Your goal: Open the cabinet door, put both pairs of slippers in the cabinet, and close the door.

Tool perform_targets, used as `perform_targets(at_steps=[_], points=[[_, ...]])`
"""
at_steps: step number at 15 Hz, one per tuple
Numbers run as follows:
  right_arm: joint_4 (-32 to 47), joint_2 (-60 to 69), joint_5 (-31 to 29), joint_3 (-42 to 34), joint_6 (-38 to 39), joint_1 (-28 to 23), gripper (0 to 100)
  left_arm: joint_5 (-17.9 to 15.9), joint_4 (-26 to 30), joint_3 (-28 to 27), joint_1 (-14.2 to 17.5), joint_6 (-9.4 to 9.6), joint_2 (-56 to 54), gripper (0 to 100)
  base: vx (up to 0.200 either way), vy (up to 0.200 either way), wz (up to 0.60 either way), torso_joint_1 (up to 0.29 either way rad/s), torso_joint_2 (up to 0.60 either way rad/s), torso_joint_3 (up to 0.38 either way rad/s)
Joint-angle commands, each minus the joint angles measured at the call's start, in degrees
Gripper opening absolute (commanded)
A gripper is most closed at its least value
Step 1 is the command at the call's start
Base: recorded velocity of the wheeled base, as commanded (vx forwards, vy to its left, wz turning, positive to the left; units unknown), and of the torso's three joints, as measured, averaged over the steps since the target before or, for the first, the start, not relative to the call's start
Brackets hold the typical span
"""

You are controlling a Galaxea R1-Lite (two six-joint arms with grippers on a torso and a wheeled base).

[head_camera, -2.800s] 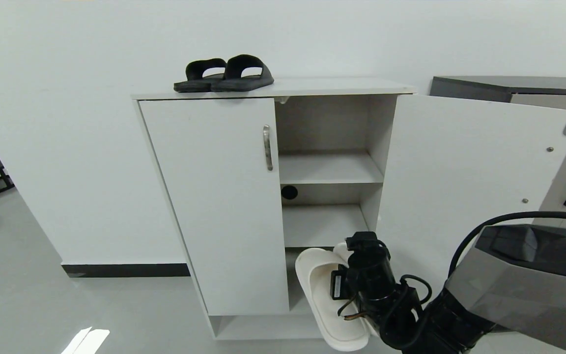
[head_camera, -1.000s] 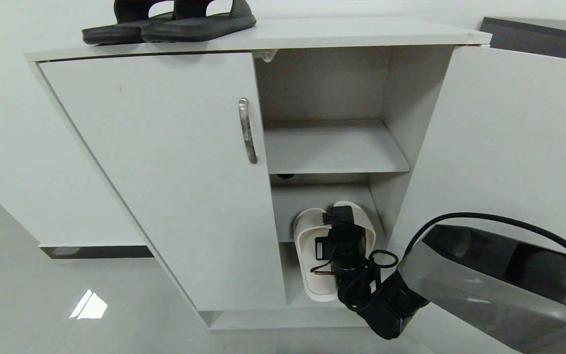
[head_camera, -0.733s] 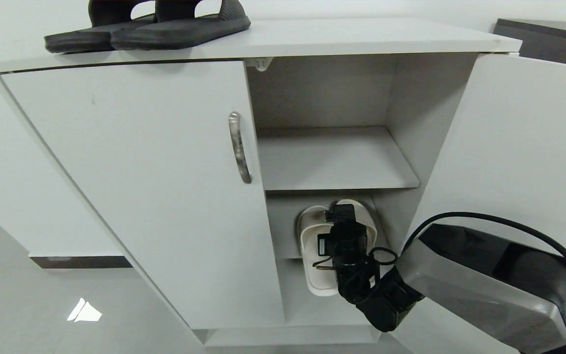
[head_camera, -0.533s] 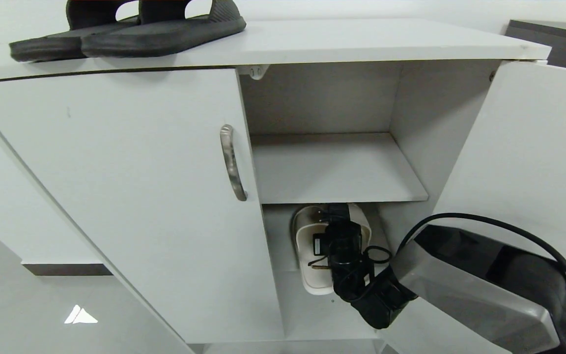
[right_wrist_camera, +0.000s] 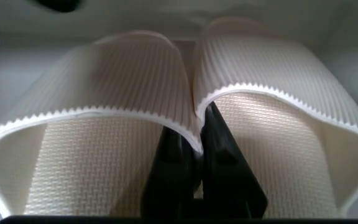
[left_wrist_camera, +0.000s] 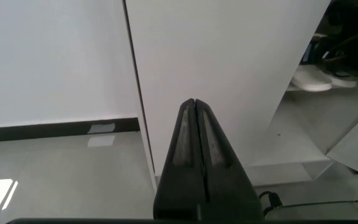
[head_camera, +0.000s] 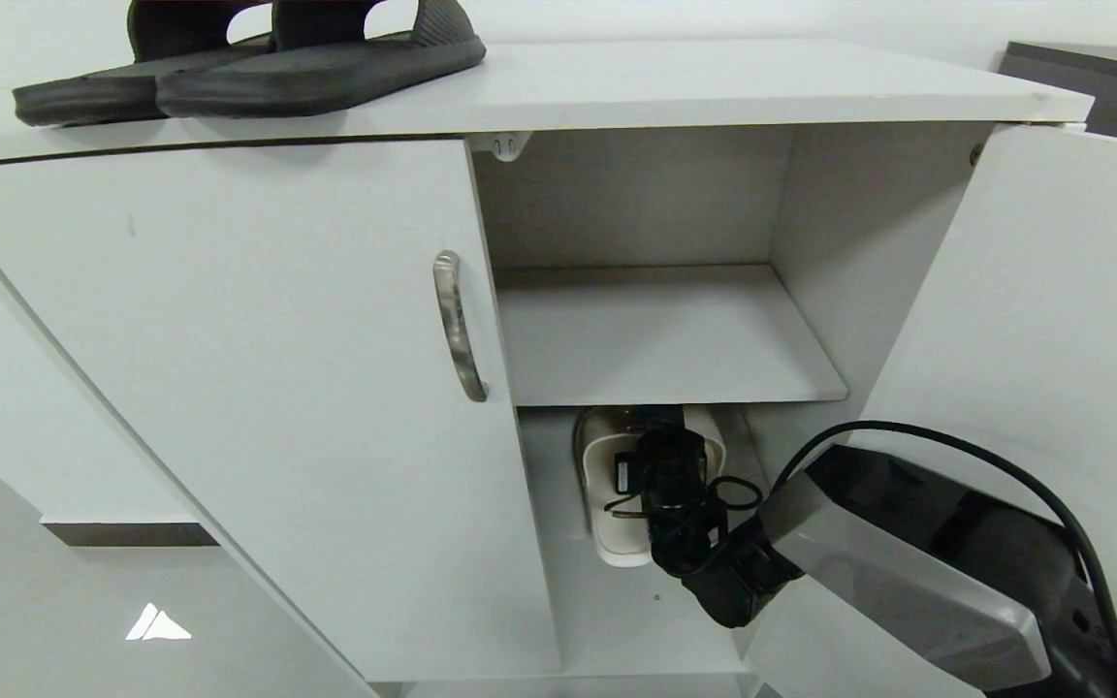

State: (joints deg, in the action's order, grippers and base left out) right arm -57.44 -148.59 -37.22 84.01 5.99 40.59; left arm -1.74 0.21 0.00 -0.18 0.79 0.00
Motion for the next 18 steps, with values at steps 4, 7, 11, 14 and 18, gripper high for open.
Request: perform_targets(at_steps=[4, 7, 11, 14, 18], points=[[2.16, -2.4, -0.05, 3.62, -0.01, -0.6, 0, -0.01, -0.03, 0.0, 0.01, 0.0, 0.09, 0, 0.0, 0.0, 0.0, 0.0, 0.0, 0.0], [5.41, -3.37, -0.05, 6.7, -0.01, -0.87, 0, -0.01, -0.03, 0.0, 0.01, 0.0, 0.09, 0, 0.0, 0.0, 0.0, 0.0, 0.0, 0.0], [5.85, -3.11, -0.49, 5.47, 0.08, -1.04, 100, -0.01, -0.03, 0.0, 0.01, 0.0, 0.09, 0, 0.0, 0.0, 0.0, 0.0, 0.0, 0.0], [0.49, 3.57, 0.48, -5.87, -0.01, 0.27, 100, 0.07, -0.03, 0.0, 0.01, -0.09, 0.18, 0, 0.0, 0.0, 0.0, 0.0, 0.0, 0.0], [-9.09, 18.95, 8.48, -27.67, 0.25, 4.05, 100, -0.01, -0.03, 0.0, 0.01, -0.09, 0.09, 0, -0.05, 0.0, 0.0, 0.001, 0.0, 0.002]])
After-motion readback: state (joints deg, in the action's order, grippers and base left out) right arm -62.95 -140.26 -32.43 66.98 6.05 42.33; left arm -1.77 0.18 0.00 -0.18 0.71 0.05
